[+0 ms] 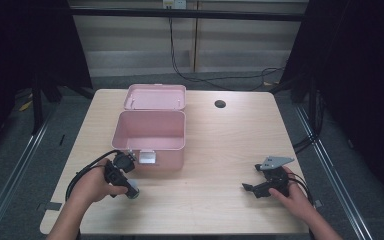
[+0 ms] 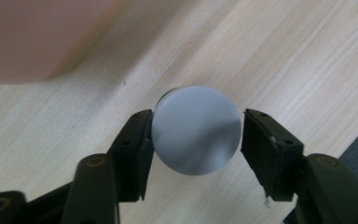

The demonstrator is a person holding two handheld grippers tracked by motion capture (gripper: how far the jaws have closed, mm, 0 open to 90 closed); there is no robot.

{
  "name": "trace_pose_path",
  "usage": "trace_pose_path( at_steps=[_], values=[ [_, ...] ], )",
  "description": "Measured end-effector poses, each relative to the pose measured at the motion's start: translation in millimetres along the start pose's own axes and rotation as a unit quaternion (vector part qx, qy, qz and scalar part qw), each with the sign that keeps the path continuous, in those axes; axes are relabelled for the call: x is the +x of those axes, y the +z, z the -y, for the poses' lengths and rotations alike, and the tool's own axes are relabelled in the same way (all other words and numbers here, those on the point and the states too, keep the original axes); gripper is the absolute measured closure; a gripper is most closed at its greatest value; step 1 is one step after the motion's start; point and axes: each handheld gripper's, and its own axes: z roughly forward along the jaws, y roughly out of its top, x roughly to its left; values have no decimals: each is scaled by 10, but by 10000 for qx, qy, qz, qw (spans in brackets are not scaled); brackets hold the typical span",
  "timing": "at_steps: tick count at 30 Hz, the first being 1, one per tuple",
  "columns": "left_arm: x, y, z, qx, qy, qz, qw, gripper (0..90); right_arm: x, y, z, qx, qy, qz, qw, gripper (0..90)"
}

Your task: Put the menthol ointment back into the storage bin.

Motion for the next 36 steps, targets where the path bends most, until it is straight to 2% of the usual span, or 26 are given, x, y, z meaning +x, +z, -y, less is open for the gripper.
trace_pose_path(
  at_steps=[3,5,13,15,17,19,26,30,33,36],
  values=[
    [7,-6,-35,110,-31,-24,9999,480,0,0,0,1,0,-1,10000,85],
    [1,-17,-59,198,21,-81,9998,488,0,0,0,-1,1,-2,10000,85],
    [-25,-17,-119,365,39,-139,9992,500,0,0,0,-1,2,-1,10000,85],
    [-43,-30,-138,398,-33,-74,9992,500,0,0,0,-1,0,-1,10000,85],
    [-47,-45,-146,414,1,-55,9991,501,0,0,0,-1,-1,-1,10000,85],
    [-62,-101,-167,386,-19,5,9993,501,0,0,0,-1,0,-1,10000,85],
    [-88,-248,-218,453,-15,-91,9989,501,0,0,0,-2,-6,0,10000,85],
    [-101,-373,-264,442,-32,-36,9990,502,0,0,0,-1,-1,0,10000,85],
    [-106,-408,-278,420,-12,-29,9991,502,0,0,0,-1,-4,0,10000,85],
    [-110,-456,-310,433,-84,43,9990,502,0,0,0,0,-1,-1,10000,85]
  ],
)
